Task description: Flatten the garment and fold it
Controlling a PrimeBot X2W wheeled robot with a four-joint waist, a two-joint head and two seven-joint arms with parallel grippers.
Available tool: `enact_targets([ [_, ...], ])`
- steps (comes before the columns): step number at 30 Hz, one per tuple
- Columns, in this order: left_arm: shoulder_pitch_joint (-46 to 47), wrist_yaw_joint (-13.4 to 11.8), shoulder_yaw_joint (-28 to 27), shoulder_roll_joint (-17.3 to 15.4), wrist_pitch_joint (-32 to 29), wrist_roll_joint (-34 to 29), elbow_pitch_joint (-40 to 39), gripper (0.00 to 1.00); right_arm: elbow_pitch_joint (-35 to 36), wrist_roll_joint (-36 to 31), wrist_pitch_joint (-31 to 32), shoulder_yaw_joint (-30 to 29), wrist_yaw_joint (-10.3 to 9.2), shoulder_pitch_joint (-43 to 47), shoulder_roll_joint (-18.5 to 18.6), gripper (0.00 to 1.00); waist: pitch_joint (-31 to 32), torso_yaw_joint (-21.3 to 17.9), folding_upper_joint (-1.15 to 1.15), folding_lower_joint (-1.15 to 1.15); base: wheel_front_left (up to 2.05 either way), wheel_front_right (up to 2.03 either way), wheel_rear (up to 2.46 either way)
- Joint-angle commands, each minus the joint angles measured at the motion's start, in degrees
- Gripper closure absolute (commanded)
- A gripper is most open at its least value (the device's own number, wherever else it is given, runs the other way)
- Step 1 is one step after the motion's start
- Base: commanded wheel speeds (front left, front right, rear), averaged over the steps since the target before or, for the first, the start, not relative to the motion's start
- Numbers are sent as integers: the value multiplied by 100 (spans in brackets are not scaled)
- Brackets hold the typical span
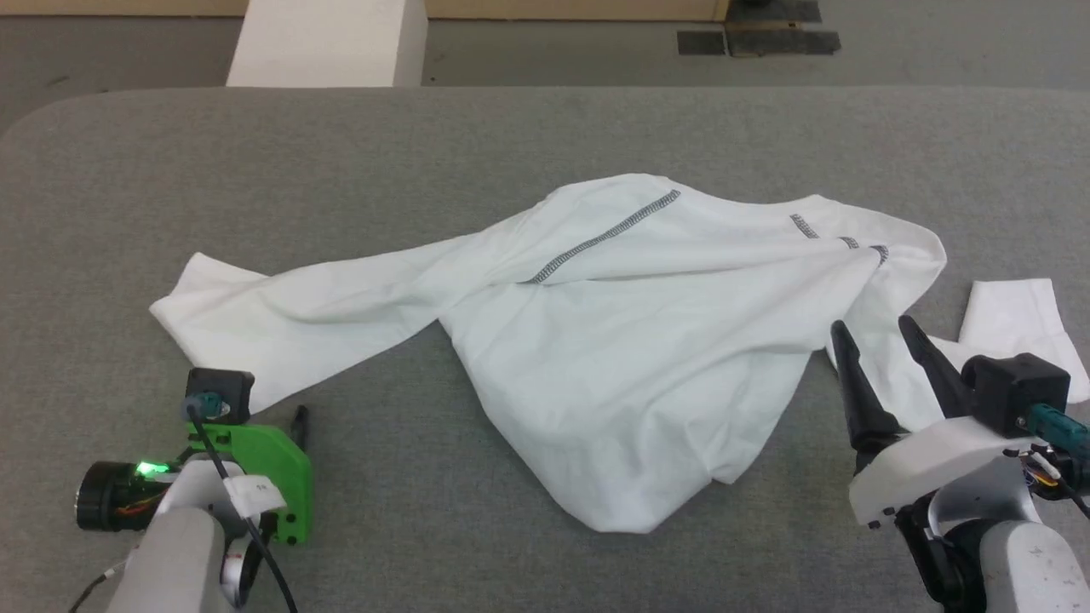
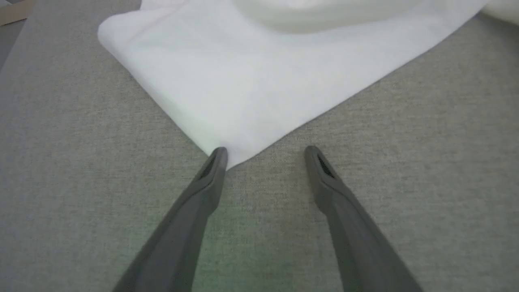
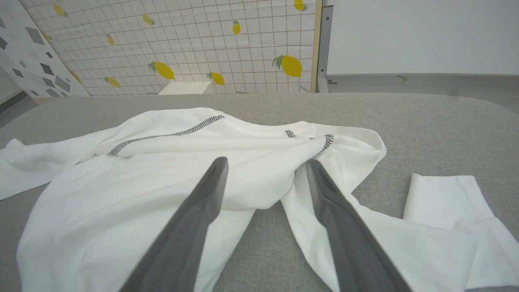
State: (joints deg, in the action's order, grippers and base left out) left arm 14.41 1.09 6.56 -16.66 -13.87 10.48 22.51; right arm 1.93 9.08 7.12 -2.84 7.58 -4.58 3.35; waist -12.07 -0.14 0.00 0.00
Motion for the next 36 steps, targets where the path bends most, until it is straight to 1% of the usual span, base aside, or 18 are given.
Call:
enact_targets([
  [1,126,-18,21,-86,-165,-61,25,0,63,14,-26,22,-9,-63,-15,0,-190,-166,0,0,0,0,0],
  [6,201,-22,25,-218,-500,-52,21,0,154,-58,-82,29,-9,-151,-29,0,-322,-242,0,0,0,0,0],
  [7,202,-41,15,-225,-530,-40,11,51,160,-69,-101,21,-9,-158,-31,0,-337,-250,0,0,0,0,0],
  [8,201,-46,5,-223,-523,-20,-9,68,163,-73,-113,13,-9,-160,-33,0,-346,-253,0,0,0,0,0],
  [9,195,-49,-20,-209,-477,24,-43,100,164,-81,-128,4,-9,-159,-35,0,-353,-252,0,0,0,0,0],
  [12,150,-64,-86,-131,-282,147,-182,100,166,-94,-186,-46,-9,-136,-40,0,-313,-217,0,0,0,0,0],
  [16,-60,-132,-153,-2,-16,281,-591,100,144,-89,-195,-118,-9,-58,-44,0,-140,-99,0,0,0,0,0],
  [20,-385,-119,-196,57,-98,475,-1348,100,127,-6,-189,-177,-9,42,-45,0,87,104,0,0,0,0,0],
  [24,-798,-18,-178,6,-643,744,-2468,100,146,32,-170,-229,-9,146,-46,0,277,359,0,0,0,0,0],
  [27,-1149,25,-163,-91,-1234,977,-3437,100,182,56,-134,-241,-9,209,-46,0,361,521,0,0,0,0,0],
  [31,-1514,-27,-245,-182,-1844,1300,-4563,100,233,86,-111,-249,-9,228,-46,0,404,622,0,0,0,0,0],
  [36,-1744,-160,-416,-177,-2294,1728,-5513,100,292,109,-90,-266,-9,240,-46,0,394,615,0,0,0,0,0],
])
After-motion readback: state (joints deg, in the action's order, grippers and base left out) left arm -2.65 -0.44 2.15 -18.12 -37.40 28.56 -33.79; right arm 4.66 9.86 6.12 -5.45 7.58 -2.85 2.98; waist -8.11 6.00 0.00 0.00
